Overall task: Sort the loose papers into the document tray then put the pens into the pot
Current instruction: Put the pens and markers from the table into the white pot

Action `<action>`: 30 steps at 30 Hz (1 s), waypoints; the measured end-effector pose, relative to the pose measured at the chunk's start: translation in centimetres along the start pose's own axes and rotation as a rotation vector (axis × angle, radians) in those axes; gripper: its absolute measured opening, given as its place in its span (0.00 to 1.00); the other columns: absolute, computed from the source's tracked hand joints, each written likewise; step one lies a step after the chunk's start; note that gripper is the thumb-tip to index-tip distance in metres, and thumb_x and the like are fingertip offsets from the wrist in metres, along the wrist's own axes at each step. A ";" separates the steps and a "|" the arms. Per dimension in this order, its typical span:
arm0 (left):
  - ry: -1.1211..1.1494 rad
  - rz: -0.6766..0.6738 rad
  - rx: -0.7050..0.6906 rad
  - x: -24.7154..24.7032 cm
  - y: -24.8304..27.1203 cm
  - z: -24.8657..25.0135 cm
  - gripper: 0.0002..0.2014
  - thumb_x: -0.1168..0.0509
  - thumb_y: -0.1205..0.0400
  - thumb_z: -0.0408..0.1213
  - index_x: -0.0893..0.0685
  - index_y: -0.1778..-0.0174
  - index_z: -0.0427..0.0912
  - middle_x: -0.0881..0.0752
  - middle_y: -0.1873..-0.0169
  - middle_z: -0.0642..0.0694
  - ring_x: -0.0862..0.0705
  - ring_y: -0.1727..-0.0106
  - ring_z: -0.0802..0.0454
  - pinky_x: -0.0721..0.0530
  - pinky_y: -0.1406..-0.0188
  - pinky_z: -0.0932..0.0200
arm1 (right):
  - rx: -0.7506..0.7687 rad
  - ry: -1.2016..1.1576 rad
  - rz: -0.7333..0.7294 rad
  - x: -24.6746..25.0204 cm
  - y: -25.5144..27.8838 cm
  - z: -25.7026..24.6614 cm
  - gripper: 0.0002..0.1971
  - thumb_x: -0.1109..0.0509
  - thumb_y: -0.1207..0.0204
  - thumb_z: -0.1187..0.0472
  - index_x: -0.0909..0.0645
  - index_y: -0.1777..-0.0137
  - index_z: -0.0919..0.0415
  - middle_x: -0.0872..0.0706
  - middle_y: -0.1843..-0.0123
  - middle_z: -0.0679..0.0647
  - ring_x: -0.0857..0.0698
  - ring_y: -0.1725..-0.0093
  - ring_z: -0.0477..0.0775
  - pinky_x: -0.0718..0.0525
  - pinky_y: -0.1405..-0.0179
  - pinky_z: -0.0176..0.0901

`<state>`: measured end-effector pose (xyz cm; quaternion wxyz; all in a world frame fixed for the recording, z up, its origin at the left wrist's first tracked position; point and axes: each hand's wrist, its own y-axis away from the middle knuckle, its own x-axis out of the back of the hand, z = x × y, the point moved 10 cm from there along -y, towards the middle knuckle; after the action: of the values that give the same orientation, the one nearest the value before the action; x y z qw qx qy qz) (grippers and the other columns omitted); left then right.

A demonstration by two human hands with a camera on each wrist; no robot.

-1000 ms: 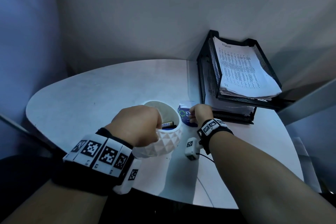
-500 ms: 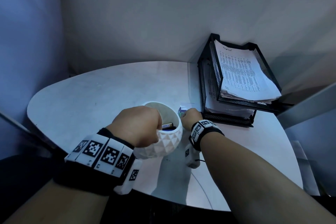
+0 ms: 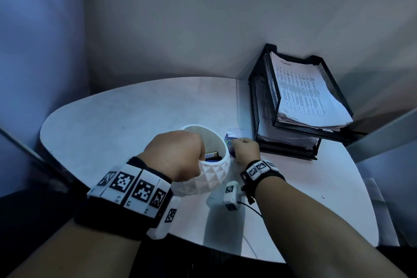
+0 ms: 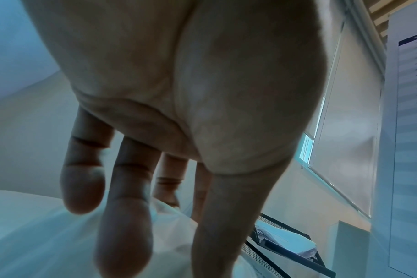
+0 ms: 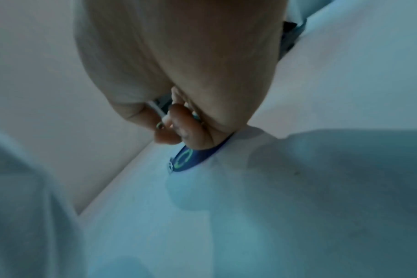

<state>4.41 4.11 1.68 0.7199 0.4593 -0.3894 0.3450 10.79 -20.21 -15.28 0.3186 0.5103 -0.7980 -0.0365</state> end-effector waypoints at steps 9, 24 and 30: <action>-0.025 -0.001 0.002 -0.2 -0.4 -0.3 0.13 0.30 0.21 0.41 0.09 0.41 0.57 0.11 0.49 0.51 0.12 0.48 0.47 0.13 0.52 0.54 | -0.245 -0.597 -0.031 -1.0 -0.9 -0.7 0.10 0.46 0.25 0.70 0.25 0.64 0.63 0.27 0.72 0.57 0.33 0.77 0.53 0.35 0.76 0.38; -0.058 0.049 0.034 0.4 -0.7 -1.5 0.14 0.31 0.20 0.41 0.10 0.40 0.57 0.11 0.51 0.51 0.12 0.50 0.46 0.13 0.53 0.53 | 0.361 0.883 -0.111 -4.0 -0.7 -5.1 0.16 0.32 0.27 0.65 0.30 0.76 0.59 0.29 0.77 0.53 0.29 0.75 0.58 0.34 0.77 0.36; -0.047 0.035 0.027 0.1 -0.8 -1.3 0.14 0.31 0.20 0.41 0.10 0.40 0.58 0.11 0.51 0.52 0.13 0.50 0.47 0.15 0.53 0.54 | 0.288 0.863 -0.186 -3.7 -0.1 -4.5 0.14 0.34 0.23 0.62 0.26 0.71 0.58 0.25 0.73 0.54 0.27 0.74 0.56 0.30 0.73 0.39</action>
<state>5.47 5.05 1.08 0.6983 0.4701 -0.4096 0.3517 14.34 -15.96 -13.47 0.5429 0.5872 -0.5402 0.2621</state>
